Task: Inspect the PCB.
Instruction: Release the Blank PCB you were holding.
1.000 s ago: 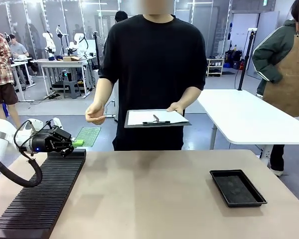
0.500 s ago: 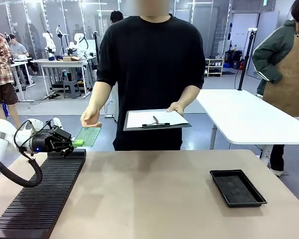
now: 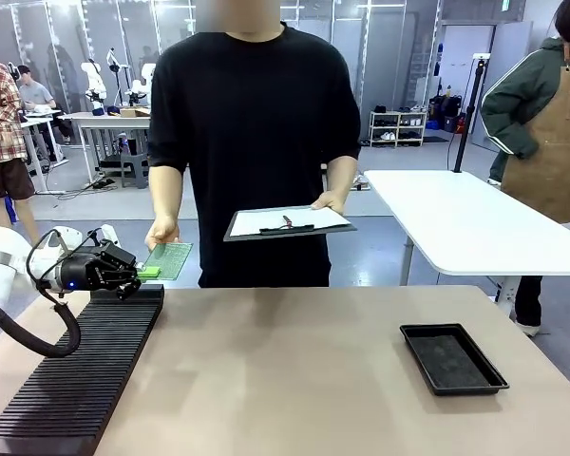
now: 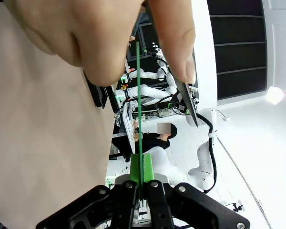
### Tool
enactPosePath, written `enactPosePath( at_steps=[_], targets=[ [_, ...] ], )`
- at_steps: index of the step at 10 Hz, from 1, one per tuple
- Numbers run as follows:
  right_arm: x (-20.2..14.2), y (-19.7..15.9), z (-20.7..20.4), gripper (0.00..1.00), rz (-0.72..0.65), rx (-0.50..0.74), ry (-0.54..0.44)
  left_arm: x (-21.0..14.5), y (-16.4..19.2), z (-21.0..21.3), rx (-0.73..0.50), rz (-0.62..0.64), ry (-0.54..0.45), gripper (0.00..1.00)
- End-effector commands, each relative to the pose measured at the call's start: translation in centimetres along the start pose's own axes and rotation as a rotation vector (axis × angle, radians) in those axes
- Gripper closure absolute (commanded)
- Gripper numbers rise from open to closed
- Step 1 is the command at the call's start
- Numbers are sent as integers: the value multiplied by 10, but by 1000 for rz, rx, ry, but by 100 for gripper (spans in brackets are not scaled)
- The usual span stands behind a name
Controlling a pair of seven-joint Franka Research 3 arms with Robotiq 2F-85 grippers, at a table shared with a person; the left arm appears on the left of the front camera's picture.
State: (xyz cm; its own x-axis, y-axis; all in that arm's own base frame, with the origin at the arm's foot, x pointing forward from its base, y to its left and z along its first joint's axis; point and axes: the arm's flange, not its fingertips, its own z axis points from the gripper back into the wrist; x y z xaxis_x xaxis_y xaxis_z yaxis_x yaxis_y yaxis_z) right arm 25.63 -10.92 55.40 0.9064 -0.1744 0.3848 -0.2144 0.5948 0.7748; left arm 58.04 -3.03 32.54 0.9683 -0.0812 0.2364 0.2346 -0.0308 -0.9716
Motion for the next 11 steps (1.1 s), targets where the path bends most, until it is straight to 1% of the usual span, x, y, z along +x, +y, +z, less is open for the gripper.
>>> enactPosePath(
  at_steps=[1, 11],
  targets=[
    [1, 0, 0, 0, 13, 9, -4, 0, -5, -1, 4, -10, 11, 100],
    [1, 0, 0, 0, 13, 9, -4, 0, -5, -1, 4, -10, 11, 100]
  ],
)
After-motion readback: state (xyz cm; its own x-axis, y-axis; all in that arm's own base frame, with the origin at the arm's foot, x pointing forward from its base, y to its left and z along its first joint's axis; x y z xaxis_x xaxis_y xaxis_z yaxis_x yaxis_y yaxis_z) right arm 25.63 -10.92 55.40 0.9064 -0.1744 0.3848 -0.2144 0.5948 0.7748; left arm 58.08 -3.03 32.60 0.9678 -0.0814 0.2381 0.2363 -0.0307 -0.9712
